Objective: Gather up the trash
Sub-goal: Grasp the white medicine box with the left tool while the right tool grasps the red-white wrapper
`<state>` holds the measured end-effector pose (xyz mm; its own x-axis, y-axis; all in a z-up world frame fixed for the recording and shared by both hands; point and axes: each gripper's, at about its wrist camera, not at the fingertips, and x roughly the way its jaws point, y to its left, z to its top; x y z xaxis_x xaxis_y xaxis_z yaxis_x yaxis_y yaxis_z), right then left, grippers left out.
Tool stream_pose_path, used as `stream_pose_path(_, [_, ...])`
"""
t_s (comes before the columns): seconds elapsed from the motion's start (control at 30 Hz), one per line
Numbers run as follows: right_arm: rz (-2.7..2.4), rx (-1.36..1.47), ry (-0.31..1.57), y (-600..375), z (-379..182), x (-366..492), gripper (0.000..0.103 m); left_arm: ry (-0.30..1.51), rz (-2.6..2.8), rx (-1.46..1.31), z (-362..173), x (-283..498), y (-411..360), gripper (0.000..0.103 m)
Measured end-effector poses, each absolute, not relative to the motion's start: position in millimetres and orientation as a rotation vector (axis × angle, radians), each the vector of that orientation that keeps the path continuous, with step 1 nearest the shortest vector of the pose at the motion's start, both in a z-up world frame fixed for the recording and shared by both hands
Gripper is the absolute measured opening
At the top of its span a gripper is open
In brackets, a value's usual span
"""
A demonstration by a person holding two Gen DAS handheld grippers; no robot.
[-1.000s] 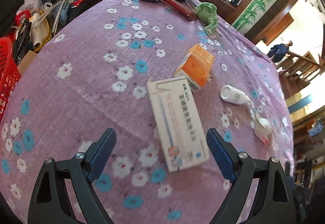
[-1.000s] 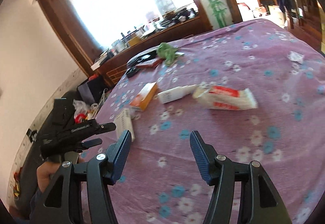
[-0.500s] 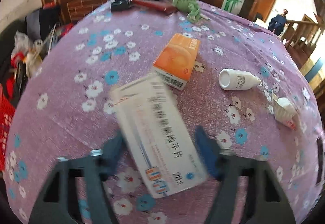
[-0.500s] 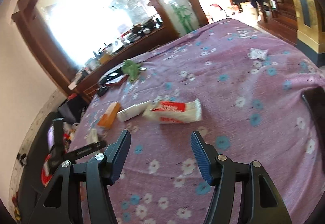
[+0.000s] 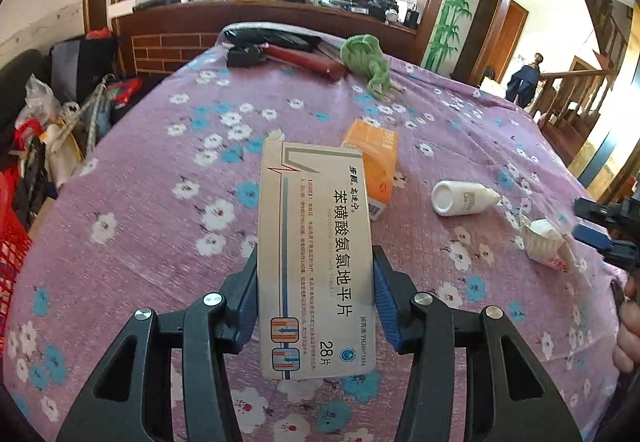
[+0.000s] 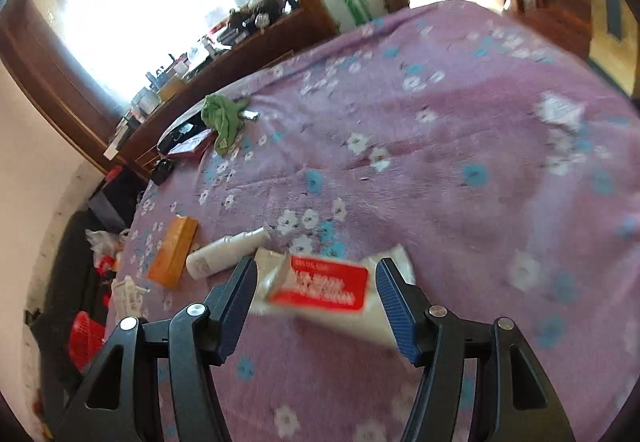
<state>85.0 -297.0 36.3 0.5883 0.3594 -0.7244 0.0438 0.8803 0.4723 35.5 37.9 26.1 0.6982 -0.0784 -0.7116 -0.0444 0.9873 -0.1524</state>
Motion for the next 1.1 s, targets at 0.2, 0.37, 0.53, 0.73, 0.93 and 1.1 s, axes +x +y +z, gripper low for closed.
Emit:
stream_pose_path(0.2, [0.203, 0.496, 1.010, -289.5, 15.9, 84.9, 0.068, 0.805, -0.018, -0.161, 25.2, 36.8, 38.9, 0.049])
stream_pose_path(0.37, [0.417, 0.571, 1.103, -255.3, 17.5, 42.1, 0.068, 0.802, -0.012, -0.160, 24.5, 36.8, 38.8, 0.049])
stream_pose_path(0.53, [0.467, 0.422, 1.026, -232.6, 45.6, 21.4, 0.074, 0.792, -0.006, -0.158, 25.4, 35.0, 39.5, 0.049])
stream_pose_path(0.73, [0.411, 0.128, 0.975, -206.7, 39.8, 32.5, 0.079, 0.792, -0.012, -0.156, 25.4, 34.6, 38.9, 0.049])
stream_pose_path(0.93, [0.371, -0.066, 1.014, -191.1, 13.5, 36.8, 0.047, 0.777, -0.019, -0.144, 28.7, 29.6, 36.2, 0.049])
stream_pose_path(1.1, [0.342, -0.052, 0.969, -183.3, 28.3, 28.9, 0.044, 0.759, -0.017, -0.135, 31.8, 26.2, 34.7, 0.049])
